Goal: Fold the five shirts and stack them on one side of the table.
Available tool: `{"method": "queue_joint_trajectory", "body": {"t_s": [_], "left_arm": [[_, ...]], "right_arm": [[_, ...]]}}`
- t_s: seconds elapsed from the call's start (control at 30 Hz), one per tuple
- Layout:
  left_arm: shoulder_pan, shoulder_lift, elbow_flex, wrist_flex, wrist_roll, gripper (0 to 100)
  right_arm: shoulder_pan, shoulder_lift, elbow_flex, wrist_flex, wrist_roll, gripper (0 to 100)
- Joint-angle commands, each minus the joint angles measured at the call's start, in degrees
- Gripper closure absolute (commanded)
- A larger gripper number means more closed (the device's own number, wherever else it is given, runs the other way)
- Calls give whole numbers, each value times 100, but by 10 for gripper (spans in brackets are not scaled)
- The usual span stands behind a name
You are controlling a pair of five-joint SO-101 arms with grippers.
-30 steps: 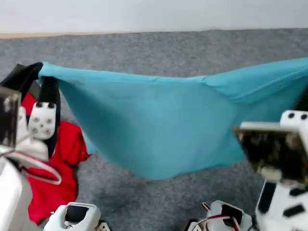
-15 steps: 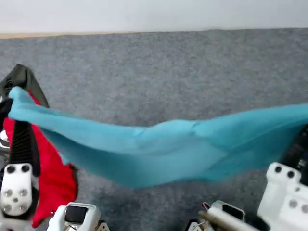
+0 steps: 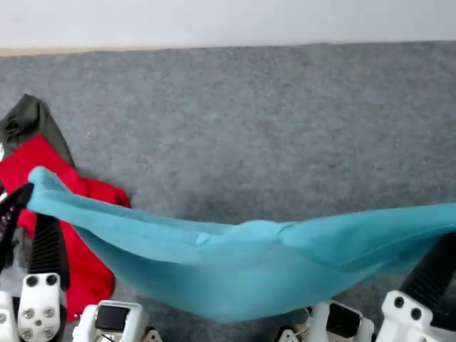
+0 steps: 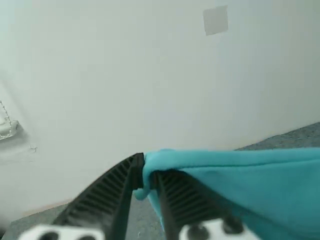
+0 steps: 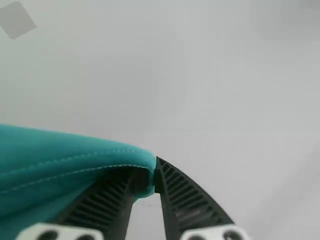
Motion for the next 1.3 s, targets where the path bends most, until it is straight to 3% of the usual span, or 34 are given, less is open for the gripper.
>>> {"method": "queue_joint_trajectory", "body": {"t_s": [0.0,0.23,0.4,0.77,0.9,1.1,1.27], "left_arm": [[-26,-123,400,97,53,996],[-26,-220,1200,79,53,996],[-26,-220,2211,-475,53,996],[-35,-176,4646,-2848,44,996],[-352,-158,5622,-4062,35,996],[-589,-158,7134,-5688,-545,996],[-571,18,7864,-6637,-554,996]], "right_arm": [[66,40,-53,-277,211,987],[66,92,316,-242,193,987],[48,92,1222,-330,211,985],[4,92,4378,-2501,237,985],[-418,75,5714,-3442,659,985],[-998,110,7349,-4963,712,985],[-1253,664,7569,-5314,686,985]]}}
